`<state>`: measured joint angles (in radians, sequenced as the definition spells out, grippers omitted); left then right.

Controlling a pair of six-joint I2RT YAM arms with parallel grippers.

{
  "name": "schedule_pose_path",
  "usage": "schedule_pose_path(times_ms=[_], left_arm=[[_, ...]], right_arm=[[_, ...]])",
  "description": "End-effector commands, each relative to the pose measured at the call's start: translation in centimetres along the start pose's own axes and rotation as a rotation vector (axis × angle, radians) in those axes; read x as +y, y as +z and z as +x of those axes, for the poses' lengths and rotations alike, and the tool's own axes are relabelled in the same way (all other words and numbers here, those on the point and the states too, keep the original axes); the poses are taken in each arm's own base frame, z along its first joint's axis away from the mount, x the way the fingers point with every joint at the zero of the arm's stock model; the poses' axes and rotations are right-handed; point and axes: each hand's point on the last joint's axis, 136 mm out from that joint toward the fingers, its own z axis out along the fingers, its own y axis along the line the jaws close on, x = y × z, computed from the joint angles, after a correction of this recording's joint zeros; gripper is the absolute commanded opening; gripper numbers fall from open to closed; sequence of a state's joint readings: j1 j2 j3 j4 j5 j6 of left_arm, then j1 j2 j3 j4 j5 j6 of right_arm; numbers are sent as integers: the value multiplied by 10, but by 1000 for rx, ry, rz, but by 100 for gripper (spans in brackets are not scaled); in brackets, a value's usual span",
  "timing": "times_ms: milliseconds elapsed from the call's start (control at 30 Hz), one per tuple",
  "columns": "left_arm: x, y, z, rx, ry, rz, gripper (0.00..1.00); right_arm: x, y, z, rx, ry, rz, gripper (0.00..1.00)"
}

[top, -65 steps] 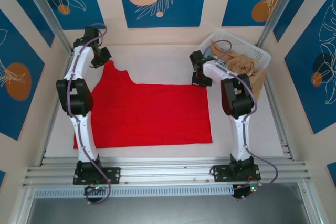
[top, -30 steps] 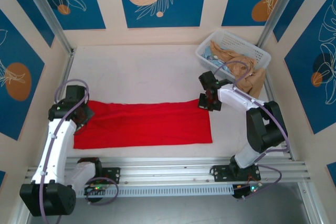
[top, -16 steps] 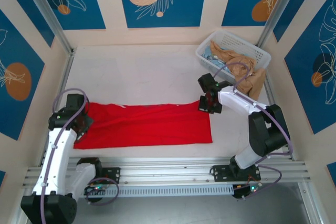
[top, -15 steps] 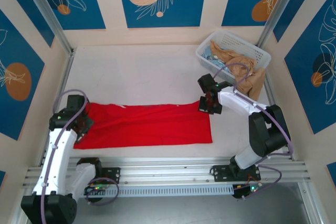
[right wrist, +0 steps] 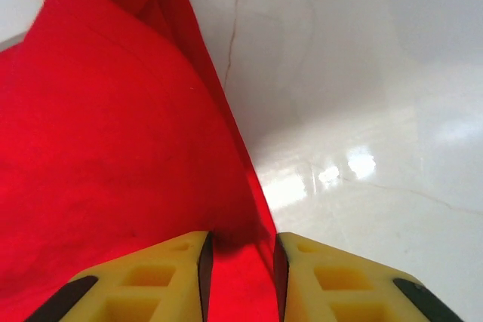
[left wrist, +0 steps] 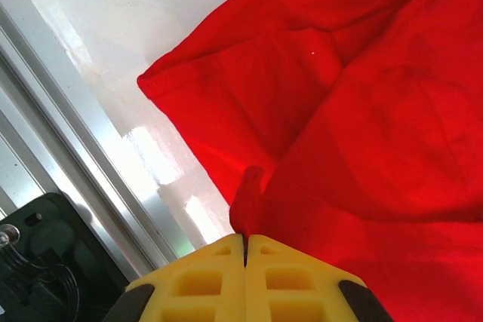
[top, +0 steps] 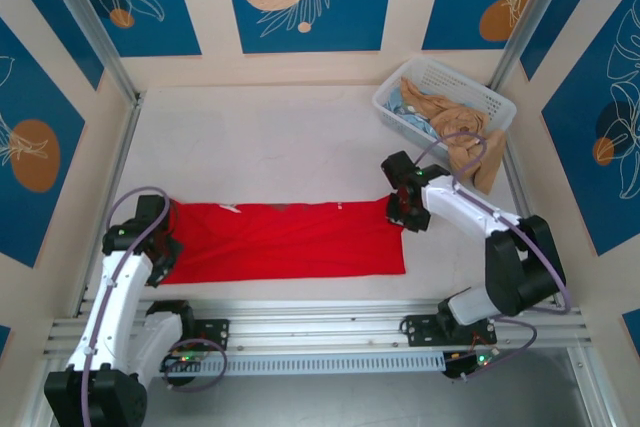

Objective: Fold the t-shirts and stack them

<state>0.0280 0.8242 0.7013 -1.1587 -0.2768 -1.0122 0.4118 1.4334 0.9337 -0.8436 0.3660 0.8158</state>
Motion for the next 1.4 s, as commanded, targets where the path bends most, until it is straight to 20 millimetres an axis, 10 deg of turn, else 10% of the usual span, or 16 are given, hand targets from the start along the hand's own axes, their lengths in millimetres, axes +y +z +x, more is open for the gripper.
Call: schedule_pose_path(times_ms=[0,1367], left_arm=[[-3,1,0,12,-7,4,0],[-19,6,-11,-3,52,6,0]], right_arm=[[-9,-6,6,15,88,-2,30],[1,38,13,288,476,-185,31]])
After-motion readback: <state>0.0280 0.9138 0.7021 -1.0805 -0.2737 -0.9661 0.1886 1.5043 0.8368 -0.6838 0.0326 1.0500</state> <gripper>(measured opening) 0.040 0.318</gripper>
